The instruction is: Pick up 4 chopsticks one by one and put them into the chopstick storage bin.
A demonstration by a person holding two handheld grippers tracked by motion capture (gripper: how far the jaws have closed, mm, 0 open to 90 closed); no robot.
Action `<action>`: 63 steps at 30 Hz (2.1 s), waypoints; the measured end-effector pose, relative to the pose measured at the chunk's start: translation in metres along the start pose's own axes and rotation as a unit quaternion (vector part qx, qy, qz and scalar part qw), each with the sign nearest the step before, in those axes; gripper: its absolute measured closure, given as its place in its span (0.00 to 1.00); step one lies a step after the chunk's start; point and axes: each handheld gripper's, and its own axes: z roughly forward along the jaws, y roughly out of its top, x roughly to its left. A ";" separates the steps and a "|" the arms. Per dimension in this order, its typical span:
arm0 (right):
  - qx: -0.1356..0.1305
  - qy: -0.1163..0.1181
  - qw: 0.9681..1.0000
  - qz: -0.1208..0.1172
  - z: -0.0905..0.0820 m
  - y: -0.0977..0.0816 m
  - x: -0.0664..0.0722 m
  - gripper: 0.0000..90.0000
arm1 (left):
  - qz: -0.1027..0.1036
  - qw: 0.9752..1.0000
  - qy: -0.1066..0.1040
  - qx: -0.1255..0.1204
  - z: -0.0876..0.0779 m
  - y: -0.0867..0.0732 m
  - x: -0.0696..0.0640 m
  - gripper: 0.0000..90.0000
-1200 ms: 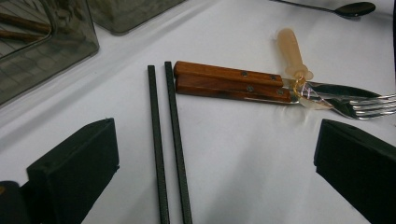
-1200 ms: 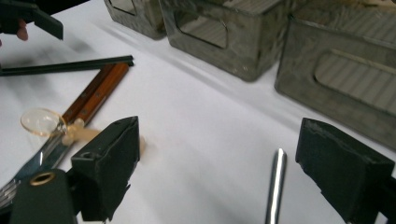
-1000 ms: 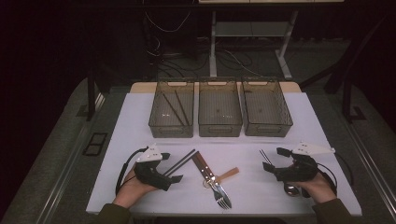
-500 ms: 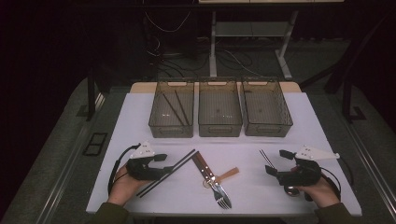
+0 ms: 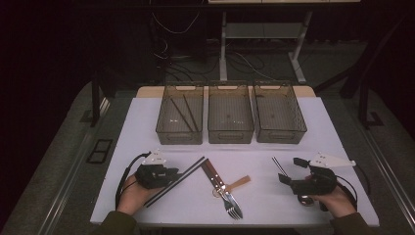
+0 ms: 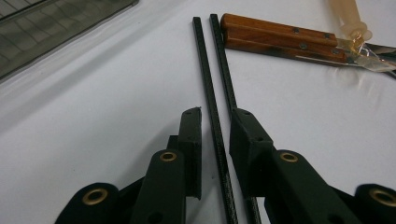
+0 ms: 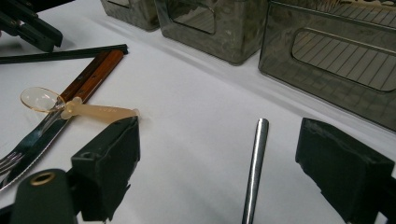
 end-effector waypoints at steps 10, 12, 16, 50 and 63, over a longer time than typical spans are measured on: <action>0.003 0.000 1.000 0.000 0.000 0.000 0.000 0.16 | 0.002 1.000 -0.001 0.013 0.005 -0.001 -0.001 0.85; 0.002 0.000 1.000 -0.001 0.000 0.000 0.000 0.16 | 0.004 1.000 0.003 0.013 0.005 -0.002 -0.002 0.87; 0.003 0.000 1.000 0.000 0.000 0.000 0.001 0.16 | 0.001 1.000 0.013 0.009 0.006 -0.002 -0.003 0.91; 0.004 0.005 1.000 -0.012 0.001 0.001 0.003 0.16 | -0.015 0.999 0.017 0.022 -0.006 0.009 0.004 0.95; 0.005 0.008 1.000 -0.015 0.006 0.000 0.006 0.16 | -0.029 1.000 0.006 0.010 -0.013 0.017 0.003 0.95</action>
